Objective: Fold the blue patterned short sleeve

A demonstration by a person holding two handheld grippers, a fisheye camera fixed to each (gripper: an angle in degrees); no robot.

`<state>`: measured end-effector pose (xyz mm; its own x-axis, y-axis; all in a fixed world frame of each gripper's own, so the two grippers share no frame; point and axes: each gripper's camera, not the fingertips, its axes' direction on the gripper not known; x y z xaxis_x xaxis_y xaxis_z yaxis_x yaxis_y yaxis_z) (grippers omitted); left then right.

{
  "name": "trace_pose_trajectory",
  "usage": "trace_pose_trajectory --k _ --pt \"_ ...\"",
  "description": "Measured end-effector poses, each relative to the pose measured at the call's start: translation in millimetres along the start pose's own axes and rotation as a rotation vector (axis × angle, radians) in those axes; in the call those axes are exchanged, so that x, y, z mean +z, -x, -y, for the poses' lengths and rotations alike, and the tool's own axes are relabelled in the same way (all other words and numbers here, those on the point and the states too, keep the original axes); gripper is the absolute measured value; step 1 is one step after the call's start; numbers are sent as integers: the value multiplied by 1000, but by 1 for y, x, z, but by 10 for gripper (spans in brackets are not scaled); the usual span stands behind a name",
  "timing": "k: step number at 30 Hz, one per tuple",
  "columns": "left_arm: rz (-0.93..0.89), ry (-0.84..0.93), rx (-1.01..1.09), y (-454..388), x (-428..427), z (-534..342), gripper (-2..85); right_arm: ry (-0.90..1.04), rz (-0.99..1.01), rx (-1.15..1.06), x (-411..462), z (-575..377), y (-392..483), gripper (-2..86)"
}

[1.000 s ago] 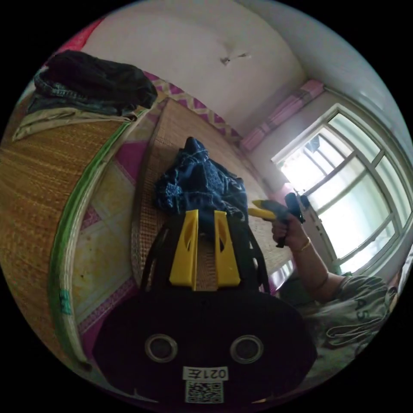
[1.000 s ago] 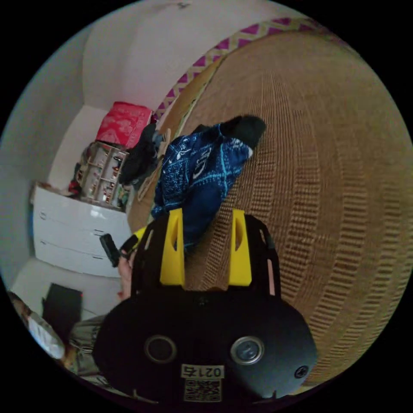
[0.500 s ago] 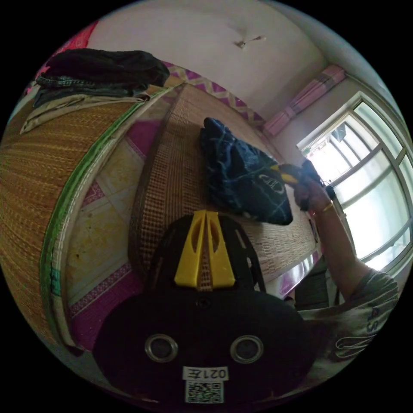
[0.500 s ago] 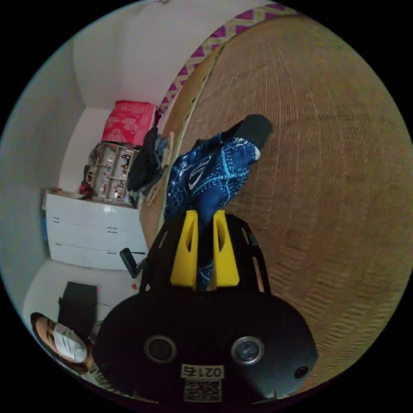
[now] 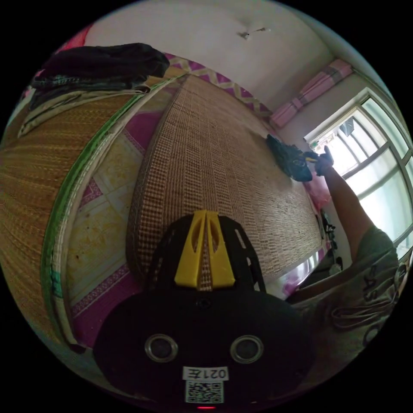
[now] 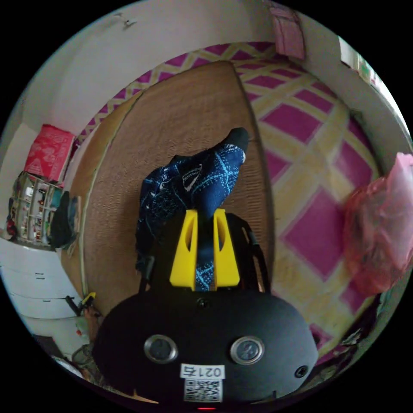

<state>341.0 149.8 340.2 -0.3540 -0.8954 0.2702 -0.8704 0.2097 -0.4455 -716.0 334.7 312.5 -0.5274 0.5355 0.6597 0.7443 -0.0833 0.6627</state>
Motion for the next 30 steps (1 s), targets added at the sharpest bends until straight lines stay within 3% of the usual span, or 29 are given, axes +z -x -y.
trace_pose_trajectory --k 4,7,9,14,19,23,27,30 --pt "41 6 16 -12 13 -4 -10 21 -175 70 7 0 -16 89" --pt "37 2 15 -16 21 -7 -9 -149 -278 163 -10 -29 -19 102" --pt "35 0 15 -19 26 -9 -9 -235 -242 147 -19 -50 -11 105" --pt "102 -83 64 -43 31 -21 4 -194 -65 -149 -18 -137 67 147" --pt "46 -148 139 -76 31 -12 143 -173 -36 -258 -1 -258 151 201" --pt "187 -80 146 -98 71 5 233 -60 8 -190 36 -336 200 264" --pt "343 51 99 -104 123 14 263 -150 -144 -197 45 -383 243 293" --pt "493 8 129 -121 140 9 260 -132 -198 -171 50 -392 265 308"
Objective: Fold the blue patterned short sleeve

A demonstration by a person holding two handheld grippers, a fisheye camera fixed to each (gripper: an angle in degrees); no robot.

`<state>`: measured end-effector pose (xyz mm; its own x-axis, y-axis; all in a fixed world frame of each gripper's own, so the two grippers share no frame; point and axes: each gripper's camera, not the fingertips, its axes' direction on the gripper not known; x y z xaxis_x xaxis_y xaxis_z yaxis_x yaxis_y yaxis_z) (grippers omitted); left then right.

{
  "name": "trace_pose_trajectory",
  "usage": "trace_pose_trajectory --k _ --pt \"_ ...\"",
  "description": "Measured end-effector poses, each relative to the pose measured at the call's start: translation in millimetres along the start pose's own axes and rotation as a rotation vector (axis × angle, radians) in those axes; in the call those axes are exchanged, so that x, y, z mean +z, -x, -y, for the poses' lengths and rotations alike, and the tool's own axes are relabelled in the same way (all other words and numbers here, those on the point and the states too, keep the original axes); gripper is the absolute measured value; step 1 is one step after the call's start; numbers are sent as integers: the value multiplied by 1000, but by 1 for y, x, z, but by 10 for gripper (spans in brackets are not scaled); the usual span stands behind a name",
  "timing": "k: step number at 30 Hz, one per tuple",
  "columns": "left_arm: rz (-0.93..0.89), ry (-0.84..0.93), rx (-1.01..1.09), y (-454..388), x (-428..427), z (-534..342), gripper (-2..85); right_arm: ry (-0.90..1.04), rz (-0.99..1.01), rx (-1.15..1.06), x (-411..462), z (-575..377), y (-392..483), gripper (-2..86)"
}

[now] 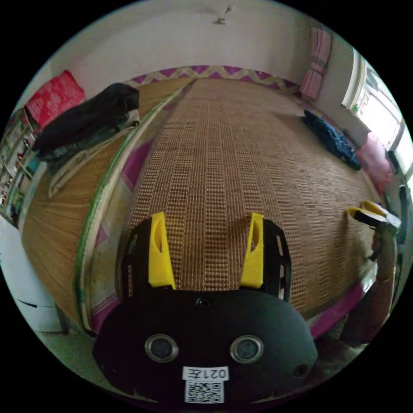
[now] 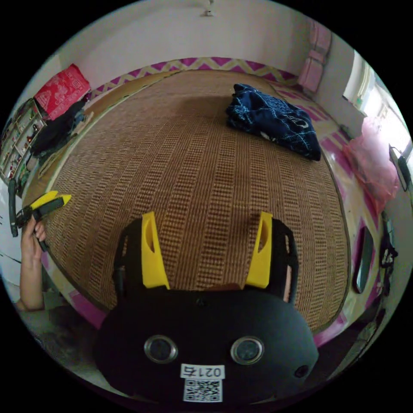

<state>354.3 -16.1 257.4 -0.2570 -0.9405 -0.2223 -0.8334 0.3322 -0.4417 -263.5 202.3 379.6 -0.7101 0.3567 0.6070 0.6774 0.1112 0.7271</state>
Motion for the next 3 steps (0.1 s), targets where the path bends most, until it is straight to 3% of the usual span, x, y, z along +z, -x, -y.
trace_pose_trajectory --k 3 --pt "-41 18 -34 -1 9 0 255 5 -2 27 -1 -2 5 313"
